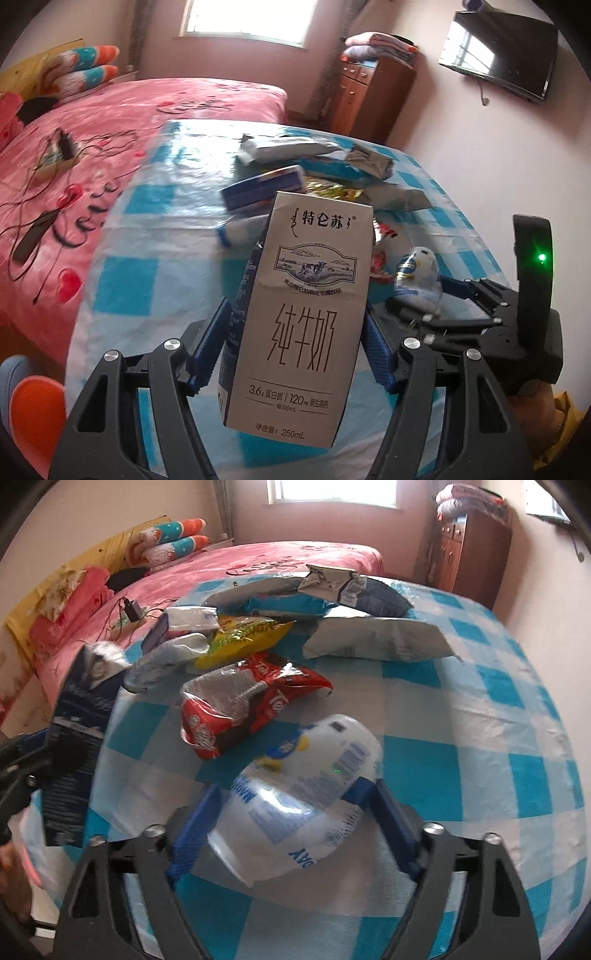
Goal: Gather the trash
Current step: 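Grasp the white milk carton with the left tool while the right tool grasps the white plastic bottle, then carry carton and bottle to the orange bucket and open both tools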
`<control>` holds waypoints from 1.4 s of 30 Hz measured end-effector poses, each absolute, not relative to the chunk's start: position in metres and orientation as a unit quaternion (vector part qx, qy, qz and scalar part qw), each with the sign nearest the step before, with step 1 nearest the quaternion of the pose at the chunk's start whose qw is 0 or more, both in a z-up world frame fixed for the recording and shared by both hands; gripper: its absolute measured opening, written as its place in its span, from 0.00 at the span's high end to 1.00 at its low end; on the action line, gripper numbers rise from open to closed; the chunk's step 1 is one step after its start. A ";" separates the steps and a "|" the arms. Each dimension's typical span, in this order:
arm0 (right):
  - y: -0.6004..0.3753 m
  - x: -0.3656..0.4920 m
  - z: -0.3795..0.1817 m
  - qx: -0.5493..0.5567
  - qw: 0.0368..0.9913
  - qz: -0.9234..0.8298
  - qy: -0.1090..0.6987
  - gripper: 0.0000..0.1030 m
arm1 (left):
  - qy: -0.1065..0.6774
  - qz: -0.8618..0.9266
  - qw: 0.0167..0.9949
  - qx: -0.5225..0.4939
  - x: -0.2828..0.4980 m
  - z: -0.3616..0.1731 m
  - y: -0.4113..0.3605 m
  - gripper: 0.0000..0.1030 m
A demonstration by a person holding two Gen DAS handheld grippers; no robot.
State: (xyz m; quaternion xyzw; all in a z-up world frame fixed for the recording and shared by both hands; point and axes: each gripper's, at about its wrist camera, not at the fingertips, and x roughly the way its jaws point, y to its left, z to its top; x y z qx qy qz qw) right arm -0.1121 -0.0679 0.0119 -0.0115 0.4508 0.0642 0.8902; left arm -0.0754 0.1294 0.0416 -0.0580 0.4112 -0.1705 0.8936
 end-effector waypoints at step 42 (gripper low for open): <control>-0.105 -0.128 0.025 0.014 0.912 0.013 0.410 0.66 | 0.423 -0.160 0.883 -0.123 -0.116 0.016 0.182 0.34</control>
